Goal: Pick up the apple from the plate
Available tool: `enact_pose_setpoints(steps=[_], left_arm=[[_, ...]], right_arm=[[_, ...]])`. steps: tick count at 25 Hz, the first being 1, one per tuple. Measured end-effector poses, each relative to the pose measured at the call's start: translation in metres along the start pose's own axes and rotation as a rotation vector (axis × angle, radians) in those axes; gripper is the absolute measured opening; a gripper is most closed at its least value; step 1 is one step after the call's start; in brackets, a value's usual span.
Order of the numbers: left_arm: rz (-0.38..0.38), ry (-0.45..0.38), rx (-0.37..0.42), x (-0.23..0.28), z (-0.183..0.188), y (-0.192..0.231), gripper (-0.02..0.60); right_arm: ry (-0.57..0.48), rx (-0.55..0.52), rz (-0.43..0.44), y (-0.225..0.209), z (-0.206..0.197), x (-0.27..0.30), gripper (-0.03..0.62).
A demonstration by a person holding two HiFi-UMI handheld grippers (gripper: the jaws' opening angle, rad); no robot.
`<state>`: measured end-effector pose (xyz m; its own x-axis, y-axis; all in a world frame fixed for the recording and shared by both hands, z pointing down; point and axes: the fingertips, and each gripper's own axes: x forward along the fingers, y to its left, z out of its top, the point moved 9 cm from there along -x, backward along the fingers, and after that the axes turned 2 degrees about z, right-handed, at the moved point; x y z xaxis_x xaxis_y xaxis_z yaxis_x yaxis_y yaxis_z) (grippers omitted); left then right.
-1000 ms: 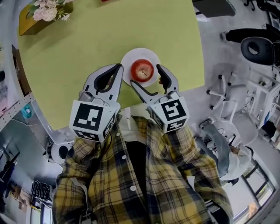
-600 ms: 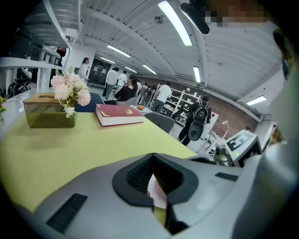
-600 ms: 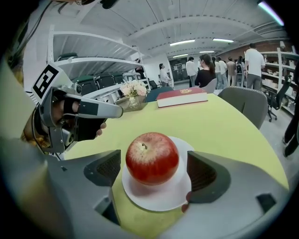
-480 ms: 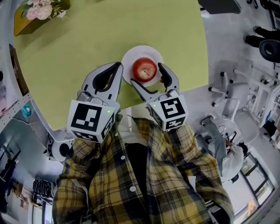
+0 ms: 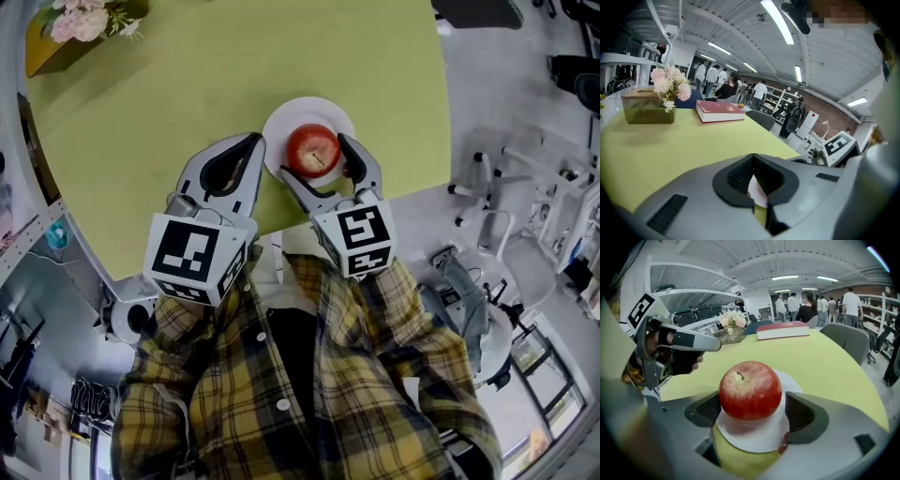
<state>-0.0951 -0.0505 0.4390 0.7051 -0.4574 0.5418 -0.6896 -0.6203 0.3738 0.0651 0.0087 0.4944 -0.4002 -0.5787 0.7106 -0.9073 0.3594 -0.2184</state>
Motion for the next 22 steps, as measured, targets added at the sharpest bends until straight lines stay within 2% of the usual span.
enact_pose_setpoints(steps=[6,22], left_arm=[[0.000,0.000,-0.002,0.001,0.001,0.002,0.006],[0.005,-0.024,0.001,-0.004,0.015,0.009,0.005]], right_arm=[[0.039,-0.051,-0.007,0.007,0.001,0.006,0.408],[0.033,-0.016,0.015,0.004,0.020,0.004,0.402]])
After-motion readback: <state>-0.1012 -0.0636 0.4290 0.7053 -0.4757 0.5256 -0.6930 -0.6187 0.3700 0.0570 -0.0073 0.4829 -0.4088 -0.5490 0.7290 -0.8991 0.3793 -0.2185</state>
